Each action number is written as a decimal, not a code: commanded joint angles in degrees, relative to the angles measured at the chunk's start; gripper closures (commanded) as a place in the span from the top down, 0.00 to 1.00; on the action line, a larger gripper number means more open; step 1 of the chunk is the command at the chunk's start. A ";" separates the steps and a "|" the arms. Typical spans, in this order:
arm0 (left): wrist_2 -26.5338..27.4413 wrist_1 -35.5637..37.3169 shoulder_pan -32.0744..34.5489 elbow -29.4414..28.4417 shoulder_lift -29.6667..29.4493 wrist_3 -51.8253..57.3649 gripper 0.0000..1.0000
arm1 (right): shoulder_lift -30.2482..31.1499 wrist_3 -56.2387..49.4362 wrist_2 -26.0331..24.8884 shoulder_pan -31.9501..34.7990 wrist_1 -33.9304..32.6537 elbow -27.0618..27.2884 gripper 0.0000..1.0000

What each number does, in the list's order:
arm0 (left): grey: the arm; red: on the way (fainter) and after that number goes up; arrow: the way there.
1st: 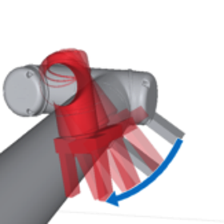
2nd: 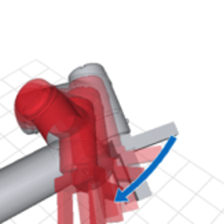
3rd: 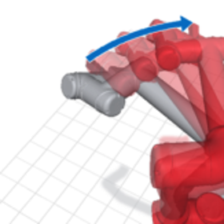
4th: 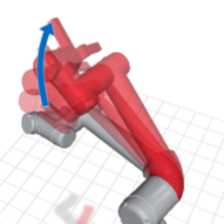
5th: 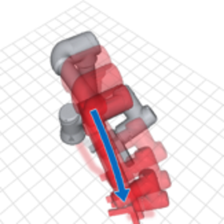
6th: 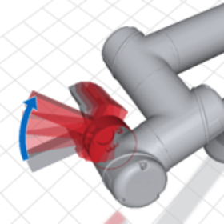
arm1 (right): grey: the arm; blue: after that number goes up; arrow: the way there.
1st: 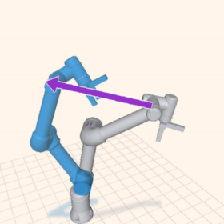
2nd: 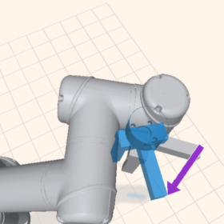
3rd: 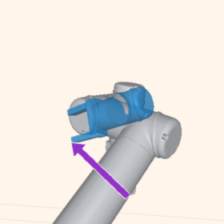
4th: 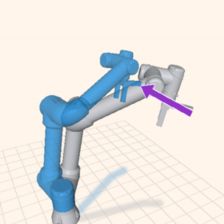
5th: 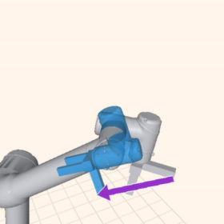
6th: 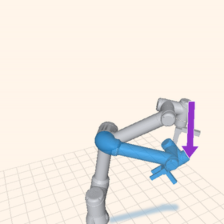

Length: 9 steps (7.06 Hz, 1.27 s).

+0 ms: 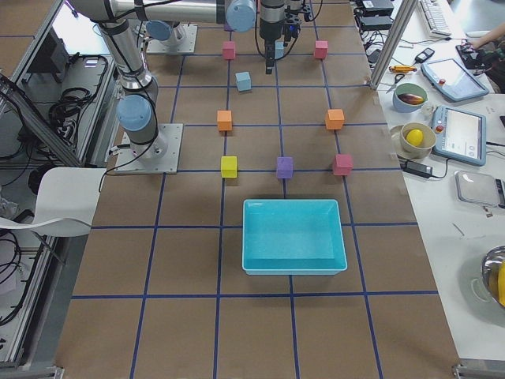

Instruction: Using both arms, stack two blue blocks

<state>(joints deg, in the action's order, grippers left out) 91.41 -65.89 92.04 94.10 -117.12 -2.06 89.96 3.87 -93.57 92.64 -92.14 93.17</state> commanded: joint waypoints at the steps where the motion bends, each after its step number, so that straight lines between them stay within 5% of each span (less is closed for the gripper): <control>1: -0.09 -0.55 -0.02 0.64 -2.67 1.18 1.00 | 1.27 -0.44 0.40 -1.50 2.75 -0.35 1.00; 2: -0.09 -0.55 0.07 0.65 -3.11 1.27 1.00 | 1.19 -1.84 0.84 -1.59 2.67 -0.35 1.00; 4: -0.09 -0.46 0.07 0.73 -3.29 2.14 0.53 | 1.01 -2.64 0.93 -1.68 2.49 -0.18 1.00; 5: -0.09 -0.20 0.07 0.73 -3.29 2.15 0.42 | 1.01 -5.60 0.93 -3.42 2.75 -0.18 1.00; 9: -1.57 -4.92 1.74 -1.72 0.73 -0.82 0.44 | 2.85 -7.13 3.39 -4.32 3.20 -0.09 1.00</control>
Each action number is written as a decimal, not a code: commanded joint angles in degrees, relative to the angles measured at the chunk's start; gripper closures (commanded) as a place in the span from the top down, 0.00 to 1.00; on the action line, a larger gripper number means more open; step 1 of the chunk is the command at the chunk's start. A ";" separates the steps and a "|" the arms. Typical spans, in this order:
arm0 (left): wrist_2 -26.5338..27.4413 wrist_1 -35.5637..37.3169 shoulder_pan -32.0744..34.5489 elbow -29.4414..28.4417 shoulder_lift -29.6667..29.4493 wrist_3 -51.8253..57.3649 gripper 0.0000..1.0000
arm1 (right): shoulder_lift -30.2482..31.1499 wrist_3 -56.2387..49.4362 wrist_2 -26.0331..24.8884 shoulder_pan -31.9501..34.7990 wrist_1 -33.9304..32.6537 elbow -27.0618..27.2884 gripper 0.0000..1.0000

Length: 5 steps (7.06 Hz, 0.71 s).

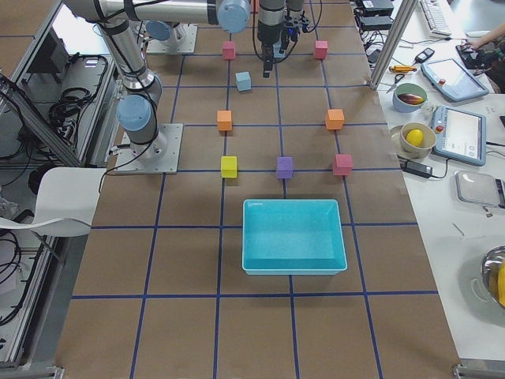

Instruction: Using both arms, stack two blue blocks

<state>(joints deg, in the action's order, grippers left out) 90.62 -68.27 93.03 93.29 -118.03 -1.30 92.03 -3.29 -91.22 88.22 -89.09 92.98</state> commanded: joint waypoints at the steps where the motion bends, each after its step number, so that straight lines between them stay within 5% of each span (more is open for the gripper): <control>1: -2.10 -2.75 2.49 -0.92 3.23 -6.99 0.50 | 1.05 0.04 1.04 0.11 2.41 0.01 1.00; 5: -5.89 -7.91 13.38 -0.39 8.50 -24.84 0.51 | 2.63 0.22 0.16 0.37 3.13 0.10 1.00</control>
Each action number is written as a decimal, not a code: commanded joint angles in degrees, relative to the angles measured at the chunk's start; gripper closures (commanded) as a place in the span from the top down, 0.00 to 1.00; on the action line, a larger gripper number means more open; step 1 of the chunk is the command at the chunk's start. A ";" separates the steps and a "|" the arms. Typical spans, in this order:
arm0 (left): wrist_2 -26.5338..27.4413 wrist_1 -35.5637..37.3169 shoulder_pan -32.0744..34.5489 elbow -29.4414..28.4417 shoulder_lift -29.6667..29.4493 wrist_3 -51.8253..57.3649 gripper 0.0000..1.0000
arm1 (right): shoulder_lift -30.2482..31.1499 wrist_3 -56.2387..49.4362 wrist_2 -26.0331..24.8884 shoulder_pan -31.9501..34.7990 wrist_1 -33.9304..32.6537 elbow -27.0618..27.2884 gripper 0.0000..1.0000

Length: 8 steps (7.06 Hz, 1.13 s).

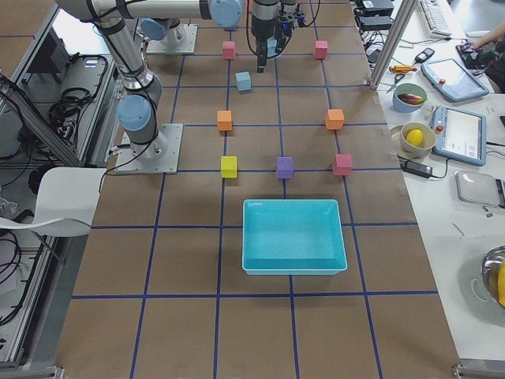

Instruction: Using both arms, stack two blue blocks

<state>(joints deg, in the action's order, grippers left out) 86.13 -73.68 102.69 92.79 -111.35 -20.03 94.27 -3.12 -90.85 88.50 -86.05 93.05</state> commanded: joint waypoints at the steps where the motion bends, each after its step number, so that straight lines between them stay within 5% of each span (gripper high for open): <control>1: -1.23 -3.82 7.40 0.80 2.62 -11.30 0.51 | 0.39 0.04 -0.21 0.09 0.10 0.03 1.00; 4: -1.67 -2.53 11.12 6.76 2.71 -21.00 0.51 | 0.30 -0.05 -0.21 0.09 -0.17 0.82 1.00; 8: -4.74 -0.07 11.22 7.49 2.72 -21.11 0.51 | 0.03 0.04 -0.21 0.09 -0.69 0.82 1.00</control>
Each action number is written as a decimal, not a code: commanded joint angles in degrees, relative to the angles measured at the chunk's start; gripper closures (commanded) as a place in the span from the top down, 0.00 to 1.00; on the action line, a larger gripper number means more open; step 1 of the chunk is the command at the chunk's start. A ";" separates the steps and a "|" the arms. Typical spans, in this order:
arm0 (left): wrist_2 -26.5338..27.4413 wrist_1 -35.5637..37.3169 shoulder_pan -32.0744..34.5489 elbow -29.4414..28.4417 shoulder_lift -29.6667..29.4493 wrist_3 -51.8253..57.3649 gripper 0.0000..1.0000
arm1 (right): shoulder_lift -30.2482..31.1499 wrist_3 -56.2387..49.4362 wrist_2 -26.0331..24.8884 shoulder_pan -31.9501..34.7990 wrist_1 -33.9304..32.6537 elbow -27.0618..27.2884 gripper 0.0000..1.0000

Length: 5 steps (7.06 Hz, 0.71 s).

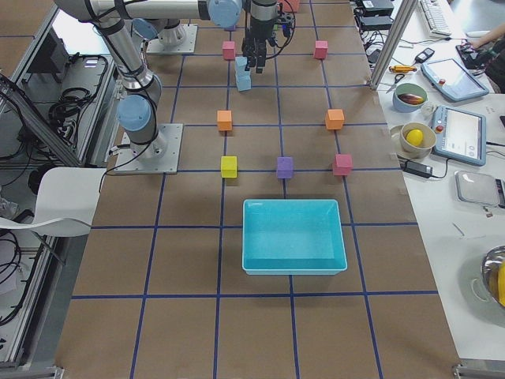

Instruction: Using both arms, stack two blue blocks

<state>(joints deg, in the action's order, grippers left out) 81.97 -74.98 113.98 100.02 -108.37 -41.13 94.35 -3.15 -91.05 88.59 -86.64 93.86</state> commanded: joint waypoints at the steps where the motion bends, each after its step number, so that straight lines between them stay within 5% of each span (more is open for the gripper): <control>1: -0.58 1.16 -0.16 0.61 0.00 0.87 0.51 | -0.04 -0.02 0.00 0.00 -0.02 0.01 1.00; 5: -0.32 1.24 -0.34 0.44 -0.88 4.21 0.51 | -0.13 -0.28 0.17 0.00 -0.11 0.44 1.00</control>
<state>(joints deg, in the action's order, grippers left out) 81.59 -73.73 113.65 100.53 -109.12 -37.97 94.24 -3.26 -90.92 88.59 -86.72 94.15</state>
